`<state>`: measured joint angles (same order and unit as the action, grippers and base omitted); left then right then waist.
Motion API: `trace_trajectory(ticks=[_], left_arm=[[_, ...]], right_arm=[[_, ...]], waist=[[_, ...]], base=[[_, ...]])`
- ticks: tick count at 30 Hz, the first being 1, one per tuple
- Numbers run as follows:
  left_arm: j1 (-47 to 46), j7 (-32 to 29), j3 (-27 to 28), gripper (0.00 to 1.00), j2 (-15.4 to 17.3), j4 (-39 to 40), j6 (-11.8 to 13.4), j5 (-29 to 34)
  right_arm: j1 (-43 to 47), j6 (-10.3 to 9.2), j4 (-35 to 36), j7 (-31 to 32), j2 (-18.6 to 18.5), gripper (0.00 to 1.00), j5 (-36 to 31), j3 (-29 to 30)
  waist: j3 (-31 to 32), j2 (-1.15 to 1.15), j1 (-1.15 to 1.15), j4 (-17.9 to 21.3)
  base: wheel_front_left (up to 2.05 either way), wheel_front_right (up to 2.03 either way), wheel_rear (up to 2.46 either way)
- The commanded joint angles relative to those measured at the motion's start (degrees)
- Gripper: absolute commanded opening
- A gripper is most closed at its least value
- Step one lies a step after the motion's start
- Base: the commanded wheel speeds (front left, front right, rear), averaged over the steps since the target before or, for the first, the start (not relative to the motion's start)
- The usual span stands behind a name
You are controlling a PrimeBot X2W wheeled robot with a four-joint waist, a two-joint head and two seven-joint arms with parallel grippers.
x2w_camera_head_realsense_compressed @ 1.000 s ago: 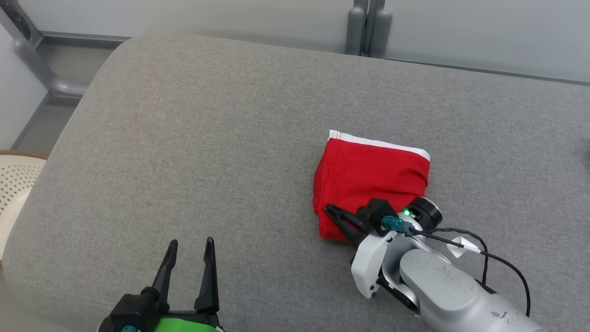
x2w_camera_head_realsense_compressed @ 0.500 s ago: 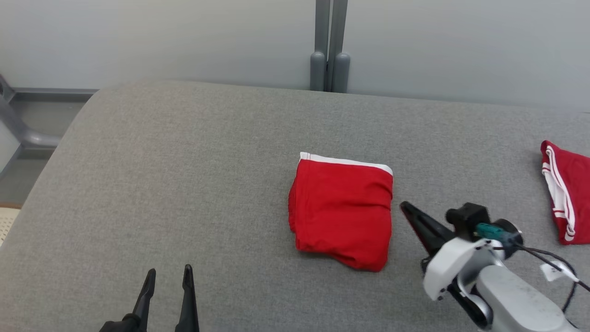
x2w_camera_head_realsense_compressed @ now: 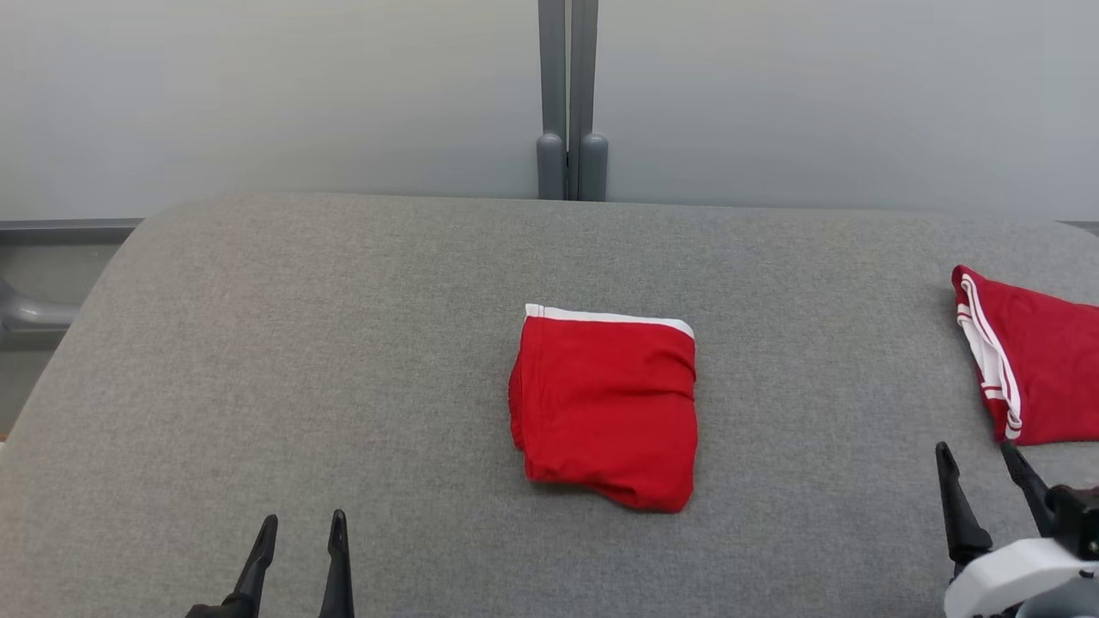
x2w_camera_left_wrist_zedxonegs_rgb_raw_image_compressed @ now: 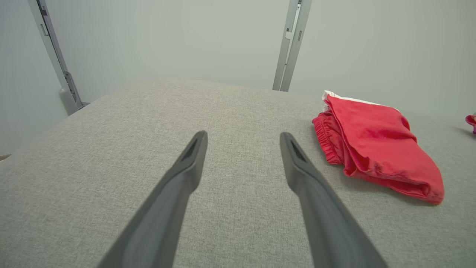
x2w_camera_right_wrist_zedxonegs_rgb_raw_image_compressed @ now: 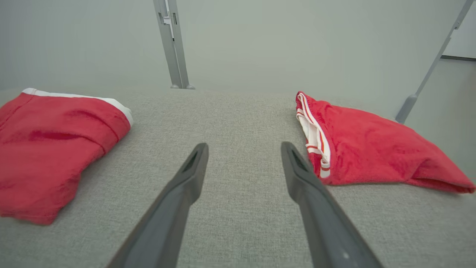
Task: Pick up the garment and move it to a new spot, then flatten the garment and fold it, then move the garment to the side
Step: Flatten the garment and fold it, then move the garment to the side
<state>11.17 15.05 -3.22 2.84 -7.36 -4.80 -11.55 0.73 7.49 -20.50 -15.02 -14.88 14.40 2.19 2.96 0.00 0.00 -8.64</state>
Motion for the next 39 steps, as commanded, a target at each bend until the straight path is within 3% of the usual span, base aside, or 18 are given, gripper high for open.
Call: trace_trajectory(ticks=[1,6,13,18,20,23,26,31,39], left_arm=[[0.11,0.13,0.32,1.0,0.14,-0.15,-0.3,0.17],[0.03,0.14,0.63,1.0,0.13,-0.46,-0.65,0.41],[-0.3,0.13,0.32,1.0,0.13,-0.65,-0.85,0.22],[-0.77,0.13,0.12,1.0,0.13,-0.45,-0.94,-0.03],[-0.97,0.13,-0.14,1.0,0.13,-0.24,-0.95,-0.24],[-1.39,0.13,-0.98,1.0,0.14,-0.28,-1.02,-0.68],[-2.66,0.13,-2.36,1.0,0.13,-0.35,-0.89,-1.43],[-5.03,0.13,-5.78,1.0,0.14,-1.19,-0.57,-2.5],[-7.48,0.13,-8.46,1.0,0.13,-1.46,0.23,-3.97]], right_arm=[[1.46,-0.01,0.94,-0.16,0.99,1.0,-1.01,1.72],[4.41,-0.02,3.3,-0.16,3.99,1.0,-3.05,5.56],[5.24,-0.02,4.26,-0.16,5.38,1.0,-3.76,6.69],[2.27,-0.02,4.88,-0.16,6.15,1.0,-1.88,4.33],[-0.01,-0.01,3.33,0.17,6.02,1.0,1.49,0.33],[-4.76,-0.02,1.44,7.38,5.01,1.0,8.2,-5.52],[-11.47,0.0,-0.51,20.96,5.16,1.0,17.16,-10.08],[-19.26,0.0,-6.19,33.3,6.07,1.0,22.78,-12.64],[-26.45,-0.01,-16.89,36.09,8.25,1.0,22.95,-10.45]], waist=[[-0.17,0.0,0.0,-0.04],[-0.45,0.0,0.0,0.33],[-0.43,0.0,0.0,0.83],[-0.76,0.0,0.0,0.47],[-1.22,0.0,0.0,0.22],[-2.17,0.0,0.0,-0.58],[-4.68,0.0,0.0,-2.1],[-7.94,0.0,0.0,-5.72],[-10.5,0.0,0.0,-9.85]], base=[[0.0,0.0,0.0],[0.0,0.0,0.0],[0.0,0.0,0.0],[0.0,0.0,0.0],[0.0,0.0,0.0],[0.0,0.0,0.0],[0.0,0.0,0.0],[0.0,0.0,0.0],[0.0,0.0,0.0]])
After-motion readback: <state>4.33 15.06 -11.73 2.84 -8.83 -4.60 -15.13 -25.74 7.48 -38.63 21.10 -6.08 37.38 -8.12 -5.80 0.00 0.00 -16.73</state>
